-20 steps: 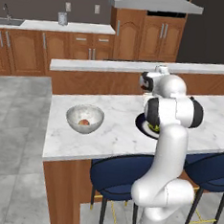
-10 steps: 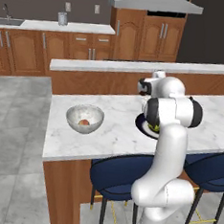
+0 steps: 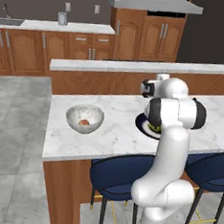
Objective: Take the fruits from the plate on the dining counter and place two fruits in each bowl.
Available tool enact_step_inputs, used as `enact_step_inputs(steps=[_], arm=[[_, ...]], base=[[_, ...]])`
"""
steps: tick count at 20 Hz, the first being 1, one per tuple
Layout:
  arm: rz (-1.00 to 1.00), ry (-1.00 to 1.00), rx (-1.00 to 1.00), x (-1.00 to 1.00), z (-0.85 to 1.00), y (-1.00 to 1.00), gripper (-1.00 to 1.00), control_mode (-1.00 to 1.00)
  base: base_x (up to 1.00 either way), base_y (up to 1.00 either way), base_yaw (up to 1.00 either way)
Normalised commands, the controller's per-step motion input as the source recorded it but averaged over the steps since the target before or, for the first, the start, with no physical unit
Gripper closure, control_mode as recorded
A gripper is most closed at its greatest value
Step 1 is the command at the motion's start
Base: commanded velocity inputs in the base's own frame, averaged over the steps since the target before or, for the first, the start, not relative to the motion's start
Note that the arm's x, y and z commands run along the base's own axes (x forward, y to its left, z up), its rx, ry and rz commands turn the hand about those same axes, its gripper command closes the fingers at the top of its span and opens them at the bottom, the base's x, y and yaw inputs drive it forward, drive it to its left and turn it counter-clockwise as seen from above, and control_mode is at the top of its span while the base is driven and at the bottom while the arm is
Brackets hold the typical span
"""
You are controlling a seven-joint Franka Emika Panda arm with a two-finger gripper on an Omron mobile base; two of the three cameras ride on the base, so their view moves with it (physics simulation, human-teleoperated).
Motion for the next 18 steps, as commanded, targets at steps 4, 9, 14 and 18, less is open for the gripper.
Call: enact_step_inputs(steps=[4,9,14,18], arm=[[0.19,0.00,0.07,0.01,-0.07,0.02,-1.00,-1.00],[0.09,-0.02,0.01,0.14,-0.03,0.00,-1.00,-1.00],[0.00,0.00,0.00,0.15,-0.26,-0.10,-1.00,-1.00],[0.00,0.00,0.02,0.02,-0.21,-0.04,-1.00,-1.00]], base=[[0.00,0.00,0.00],[0.00,0.00,0.00],[0.00,0.00,0.00],[0.00,0.00,0.00]])
